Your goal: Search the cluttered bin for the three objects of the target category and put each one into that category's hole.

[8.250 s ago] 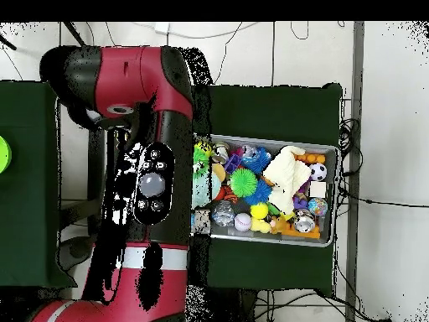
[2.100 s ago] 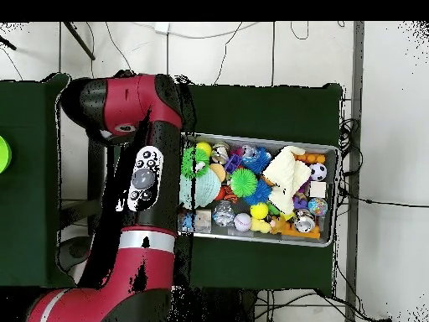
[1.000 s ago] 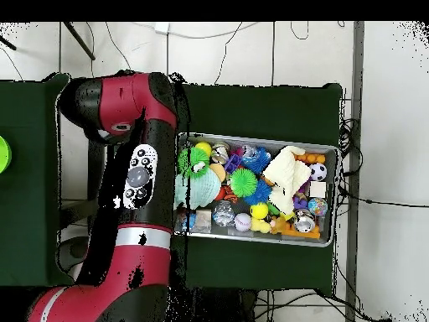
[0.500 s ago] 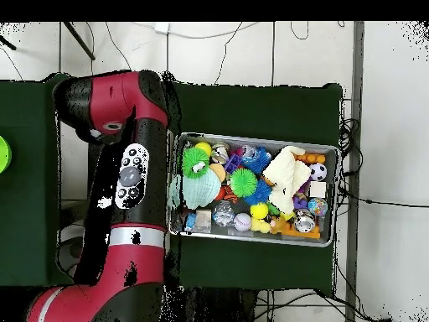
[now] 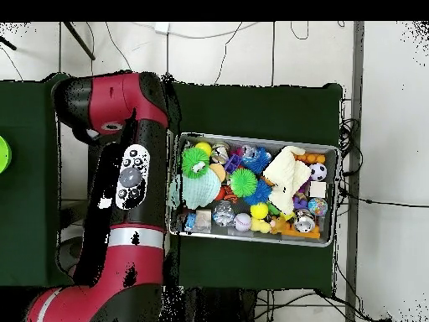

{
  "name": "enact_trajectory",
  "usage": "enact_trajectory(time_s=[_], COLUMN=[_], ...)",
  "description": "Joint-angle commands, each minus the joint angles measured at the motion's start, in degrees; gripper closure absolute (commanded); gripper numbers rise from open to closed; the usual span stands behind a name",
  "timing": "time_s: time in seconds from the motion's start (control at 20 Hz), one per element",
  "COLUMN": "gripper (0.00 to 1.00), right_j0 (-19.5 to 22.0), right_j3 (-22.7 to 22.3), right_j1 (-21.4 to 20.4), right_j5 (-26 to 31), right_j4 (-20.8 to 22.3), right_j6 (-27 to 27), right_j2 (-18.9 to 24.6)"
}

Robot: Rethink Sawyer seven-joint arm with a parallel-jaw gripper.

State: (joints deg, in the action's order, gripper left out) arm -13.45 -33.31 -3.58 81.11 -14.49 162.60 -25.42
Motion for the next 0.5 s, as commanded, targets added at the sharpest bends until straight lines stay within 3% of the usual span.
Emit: enact_trajectory(time_s=[0.05, 0.5], gripper=[1.00, 1.00], right_j0=[1.2, 1.3], right_j3=[-14.4, -18.6], right_j1=[-2.7, -2.8], right_j5=[-6.6, -11.6], right_j4=[-2.8, -3.1], right_j6=[10.6, 8.8], right_j2=[5.8, 5.5])
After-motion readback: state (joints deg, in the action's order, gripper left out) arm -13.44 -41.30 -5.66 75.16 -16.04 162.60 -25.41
